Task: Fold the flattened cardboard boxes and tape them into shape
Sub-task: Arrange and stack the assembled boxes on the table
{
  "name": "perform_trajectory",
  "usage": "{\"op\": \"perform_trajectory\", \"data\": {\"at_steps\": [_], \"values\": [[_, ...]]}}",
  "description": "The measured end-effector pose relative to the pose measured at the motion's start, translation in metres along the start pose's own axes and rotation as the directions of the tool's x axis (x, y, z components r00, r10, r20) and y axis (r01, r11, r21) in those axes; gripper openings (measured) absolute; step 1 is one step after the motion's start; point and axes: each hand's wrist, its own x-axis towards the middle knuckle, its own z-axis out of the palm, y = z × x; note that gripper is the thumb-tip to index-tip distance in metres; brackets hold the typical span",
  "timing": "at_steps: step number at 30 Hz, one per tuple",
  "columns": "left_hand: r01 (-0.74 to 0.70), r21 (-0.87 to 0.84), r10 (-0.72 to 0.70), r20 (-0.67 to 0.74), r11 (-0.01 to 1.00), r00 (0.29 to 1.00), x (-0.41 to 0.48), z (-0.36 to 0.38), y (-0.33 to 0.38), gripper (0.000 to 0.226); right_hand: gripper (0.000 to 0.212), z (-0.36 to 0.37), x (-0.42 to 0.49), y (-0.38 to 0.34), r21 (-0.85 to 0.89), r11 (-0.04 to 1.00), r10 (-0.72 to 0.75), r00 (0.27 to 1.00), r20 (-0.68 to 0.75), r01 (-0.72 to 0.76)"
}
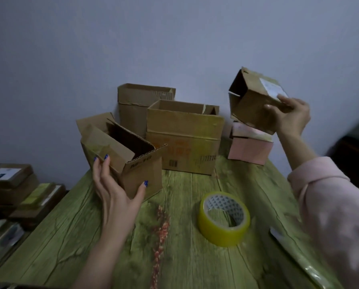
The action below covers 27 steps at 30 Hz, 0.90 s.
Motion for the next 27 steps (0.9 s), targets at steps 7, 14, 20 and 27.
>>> {"op": "perform_trajectory", "data": {"at_steps": [7, 14, 20, 27], "values": [[-0.131, -0.046, 0.121, -0.181, 0.99, 0.976, -0.007, -0.011, 0.03, 0.089, 0.022, -0.088, -0.033, -0.023, 0.343, 0.909, 0.179, 0.966, 0.186, -0.234], [-0.394, -0.215, 0.394, -0.043, 0.894, 0.918, -0.03, 0.012, 0.096, 0.055, 0.033, -0.14, -0.1, 0.026, 0.169, 0.807, 0.467, 0.786, 0.406, -0.566], [-0.311, -0.261, 0.401, 0.46, 0.914, 0.792, -0.039, 0.057, 0.139, 0.065, 0.011, -0.169, -0.118, 0.06, -0.115, 0.863, 0.448, 0.642, 0.623, -0.491], [-0.296, -0.214, 0.361, 0.663, 0.931, 0.656, -0.023, 0.085, 0.17, 0.064, 0.028, -0.168, -0.086, 0.057, -0.374, 0.871, 0.491, 0.515, 0.703, -0.319]]}}
